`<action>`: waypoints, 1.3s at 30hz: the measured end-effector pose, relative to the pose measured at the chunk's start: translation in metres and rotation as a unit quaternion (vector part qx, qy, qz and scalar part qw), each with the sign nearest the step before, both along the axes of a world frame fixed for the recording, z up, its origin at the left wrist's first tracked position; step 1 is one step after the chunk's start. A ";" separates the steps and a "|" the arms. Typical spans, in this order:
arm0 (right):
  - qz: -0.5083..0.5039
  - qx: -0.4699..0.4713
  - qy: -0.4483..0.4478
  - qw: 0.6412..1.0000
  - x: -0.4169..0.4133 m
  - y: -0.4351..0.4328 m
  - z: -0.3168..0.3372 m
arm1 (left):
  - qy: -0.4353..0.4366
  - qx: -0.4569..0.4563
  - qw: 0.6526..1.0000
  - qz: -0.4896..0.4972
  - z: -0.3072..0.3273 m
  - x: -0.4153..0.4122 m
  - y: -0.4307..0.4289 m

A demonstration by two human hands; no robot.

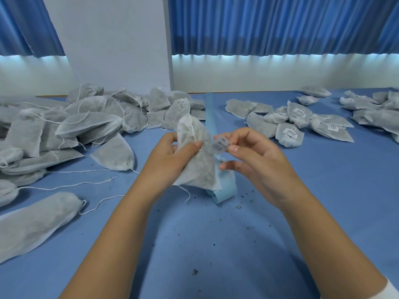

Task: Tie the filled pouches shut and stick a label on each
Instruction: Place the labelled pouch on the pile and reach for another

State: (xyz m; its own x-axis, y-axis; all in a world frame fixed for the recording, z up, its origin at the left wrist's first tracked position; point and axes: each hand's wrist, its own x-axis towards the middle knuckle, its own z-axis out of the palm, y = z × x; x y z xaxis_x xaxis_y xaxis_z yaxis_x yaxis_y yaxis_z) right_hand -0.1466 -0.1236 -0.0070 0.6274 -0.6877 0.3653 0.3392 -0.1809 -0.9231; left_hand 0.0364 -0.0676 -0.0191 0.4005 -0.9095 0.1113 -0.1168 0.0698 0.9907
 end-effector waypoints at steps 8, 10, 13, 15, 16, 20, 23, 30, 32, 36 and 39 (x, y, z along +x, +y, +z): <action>0.021 0.077 0.030 0.996 0.006 0.005 0.001 | -0.112 0.042 0.991 -0.066 0.003 -0.008 0.007; -0.016 0.078 0.029 0.996 0.006 0.003 0.002 | -0.120 0.043 0.990 -0.066 0.003 -0.008 0.008; -0.045 0.076 0.040 0.995 0.006 0.002 0.001 | -0.117 0.051 0.988 -0.090 0.005 -0.007 0.010; -0.049 0.076 0.053 0.995 0.007 0.002 0.001 | -0.109 0.051 0.987 -0.107 0.005 -0.006 0.011; -0.050 0.077 0.056 0.994 0.007 0.002 0.000 | -0.105 0.050 0.987 -0.111 0.006 -0.006 0.012; -0.061 0.101 0.021 0.993 0.006 0.000 0.001 | -0.102 0.060 0.990 -0.080 0.006 -0.006 0.011; -0.079 0.088 0.018 0.993 0.002 -0.003 0.002 | -0.087 0.063 0.992 -0.061 0.007 -0.004 0.010; -0.128 -0.019 0.085 0.988 0.004 -0.003 -0.001 | -0.108 0.061 0.990 -0.073 0.008 -0.005 0.012; -0.124 -0.023 0.090 0.988 0.004 -0.003 -0.001 | -0.118 0.060 0.988 -0.082 0.008 -0.006 0.012; -0.119 -0.031 0.093 0.988 0.004 -0.003 -0.003 | -0.124 0.059 0.986 -0.095 0.009 -0.008 0.014; -0.133 -0.041 0.082 0.987 0.005 -0.003 -0.004 | -0.122 0.055 0.986 -0.097 0.010 -0.008 0.015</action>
State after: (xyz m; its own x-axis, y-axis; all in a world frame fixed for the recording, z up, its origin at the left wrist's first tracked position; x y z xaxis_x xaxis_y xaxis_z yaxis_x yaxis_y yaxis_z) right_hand -0.1418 -0.1268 -0.0114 0.4834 -0.8089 0.3347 0.1165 -0.3194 -0.9404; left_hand 0.0282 -0.0522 -0.0087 0.1916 -0.9783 0.0789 -0.3472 0.0076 0.9378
